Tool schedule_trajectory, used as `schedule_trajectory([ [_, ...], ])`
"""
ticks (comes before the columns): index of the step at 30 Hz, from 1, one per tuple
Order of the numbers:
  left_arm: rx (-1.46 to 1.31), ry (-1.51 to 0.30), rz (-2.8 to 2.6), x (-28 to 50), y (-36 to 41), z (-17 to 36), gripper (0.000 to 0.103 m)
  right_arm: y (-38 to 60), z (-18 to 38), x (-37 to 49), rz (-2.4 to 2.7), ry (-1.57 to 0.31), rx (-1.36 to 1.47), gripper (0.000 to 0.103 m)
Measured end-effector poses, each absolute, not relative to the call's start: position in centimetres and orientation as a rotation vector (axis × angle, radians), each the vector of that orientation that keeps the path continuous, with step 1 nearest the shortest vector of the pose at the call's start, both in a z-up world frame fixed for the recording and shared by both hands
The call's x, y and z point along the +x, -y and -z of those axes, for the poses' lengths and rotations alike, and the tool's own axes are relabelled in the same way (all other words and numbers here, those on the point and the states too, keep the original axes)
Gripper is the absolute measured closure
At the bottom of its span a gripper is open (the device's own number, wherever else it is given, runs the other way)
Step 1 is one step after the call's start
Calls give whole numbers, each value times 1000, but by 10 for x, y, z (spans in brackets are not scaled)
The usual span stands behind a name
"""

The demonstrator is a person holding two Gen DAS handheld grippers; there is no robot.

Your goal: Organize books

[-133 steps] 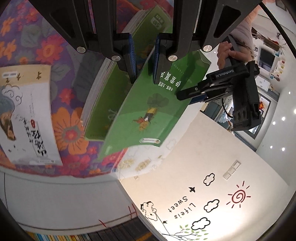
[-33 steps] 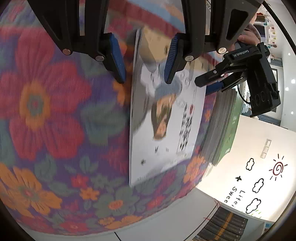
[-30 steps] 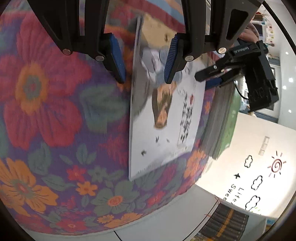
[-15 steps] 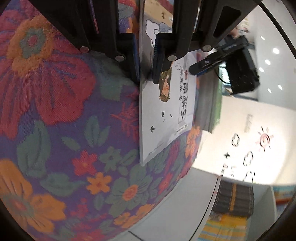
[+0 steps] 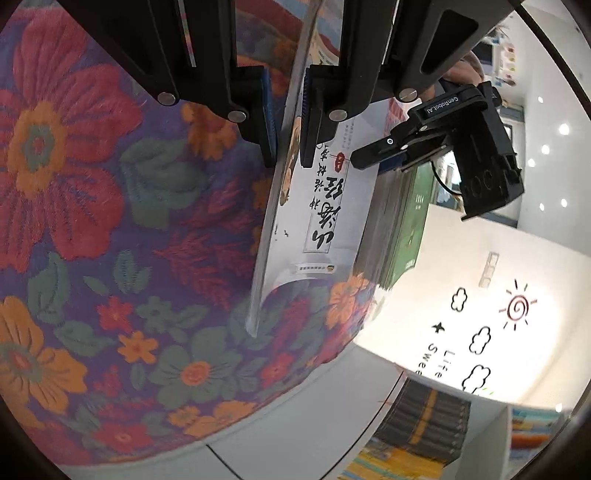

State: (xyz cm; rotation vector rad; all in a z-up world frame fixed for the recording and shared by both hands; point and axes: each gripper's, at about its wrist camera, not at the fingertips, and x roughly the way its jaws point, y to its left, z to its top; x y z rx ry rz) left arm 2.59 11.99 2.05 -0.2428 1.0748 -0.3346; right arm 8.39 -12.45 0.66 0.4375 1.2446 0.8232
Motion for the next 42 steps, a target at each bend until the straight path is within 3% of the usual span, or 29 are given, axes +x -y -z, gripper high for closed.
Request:
schedule_trajectory([
  [22, -194, -987, 353, -1, -122, -68, 76, 115, -53, 51, -890, -1127, 370, 90],
  [42, -215, -843, 292, -10, -187, -119, 76, 55, -105, 53, -958, -1045, 341, 89],
])
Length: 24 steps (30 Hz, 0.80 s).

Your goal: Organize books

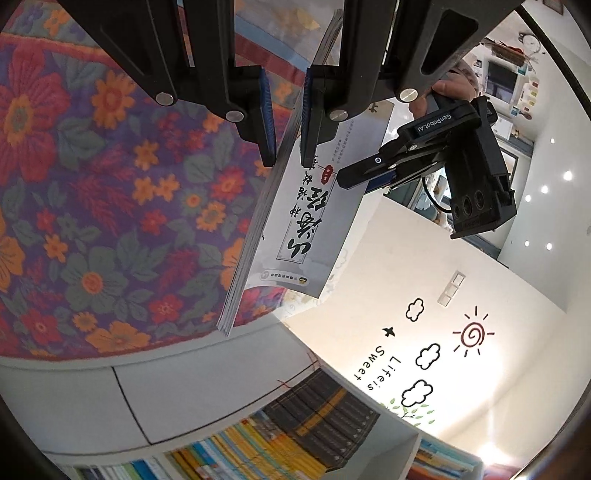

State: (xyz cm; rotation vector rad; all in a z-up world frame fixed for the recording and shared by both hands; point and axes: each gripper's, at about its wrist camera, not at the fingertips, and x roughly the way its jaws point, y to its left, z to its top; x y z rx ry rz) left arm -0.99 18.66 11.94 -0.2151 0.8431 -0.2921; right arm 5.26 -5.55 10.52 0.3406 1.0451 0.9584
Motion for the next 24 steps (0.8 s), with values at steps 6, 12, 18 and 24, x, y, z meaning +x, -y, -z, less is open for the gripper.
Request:
schedule_trajectory([
  [6, -259, -814, 273, -14, -223, -126, 76, 21, -115, 55, -995, -1035, 320, 88],
  [12, -301, -797, 237, -16, -266, -129, 76, -21, -118, 58, -1041, -1043, 298, 88],
  [18, -314, -785, 190, -18, -306, -132, 76, -64, -116, 67, -1099, -1055, 306, 88],
  [24, -327, -808, 165, -12, -339, -118, 76, -103, -103, 81, -1130, -1083, 312, 88],
])
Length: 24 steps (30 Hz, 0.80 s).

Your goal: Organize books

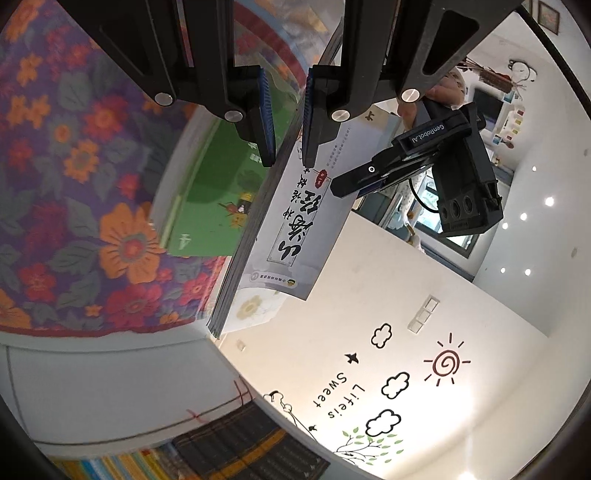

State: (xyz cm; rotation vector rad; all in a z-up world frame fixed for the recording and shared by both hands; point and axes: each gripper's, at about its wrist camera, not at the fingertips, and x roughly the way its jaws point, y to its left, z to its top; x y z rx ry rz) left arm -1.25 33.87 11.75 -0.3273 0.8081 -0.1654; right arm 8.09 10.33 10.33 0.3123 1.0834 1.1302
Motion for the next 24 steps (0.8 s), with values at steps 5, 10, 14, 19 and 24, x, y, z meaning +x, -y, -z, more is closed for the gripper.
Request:
schedule_trajectory([
  [5, -361, -840, 159, -4, -361, -93, 76, -126, -83, 93, -1134, -1121, 317, 88],
  [10, -373, -872, 158, 3, -369, -70, 76, -137, -59, 107, -1119, -1178, 349, 88],
  [14, -361, -887, 152, 6, -370, -60, 76, -141, -45, 113, -1107, -1208, 351, 88],
  [19, -313, -899, 131, 6, -366, -54, 76, -139, -33, 116, -1092, -1228, 362, 88],
  [24, -313, -904, 128, 6, -367, -51, 74, -133, -27, 117, -1075, -1249, 371, 88],
])
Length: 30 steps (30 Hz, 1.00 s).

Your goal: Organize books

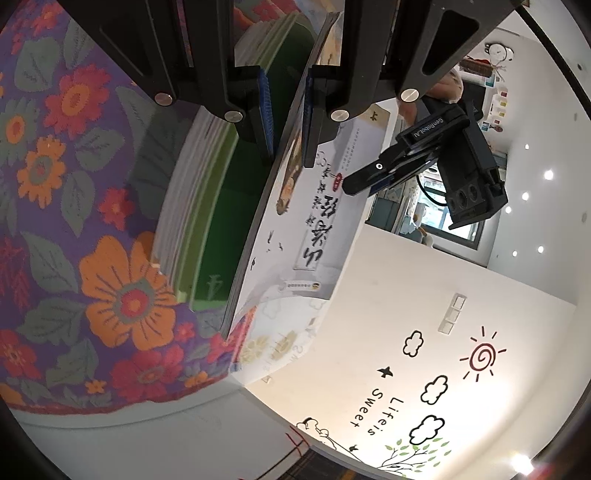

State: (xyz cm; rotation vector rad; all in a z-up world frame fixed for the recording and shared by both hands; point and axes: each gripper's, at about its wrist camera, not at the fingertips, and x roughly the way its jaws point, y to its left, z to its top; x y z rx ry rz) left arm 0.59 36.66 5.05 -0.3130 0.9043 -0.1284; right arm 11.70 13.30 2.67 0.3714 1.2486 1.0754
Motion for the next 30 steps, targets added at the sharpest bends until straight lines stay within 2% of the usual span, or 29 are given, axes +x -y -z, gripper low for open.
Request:
schedule_trajectory([
  [17, -204, -914, 39, 5, -351, -53, 70, -135, -17, 116, -1050, -1270, 375, 88],
  [22, -36, -920, -72, 6, -335, -51, 66, -135, -16, 114, -1041, -1265, 373, 88],
  [30, -81, -914, -94, 3, -345, -52, 65, -130, -14, 114, -1007, -1276, 402, 88],
])
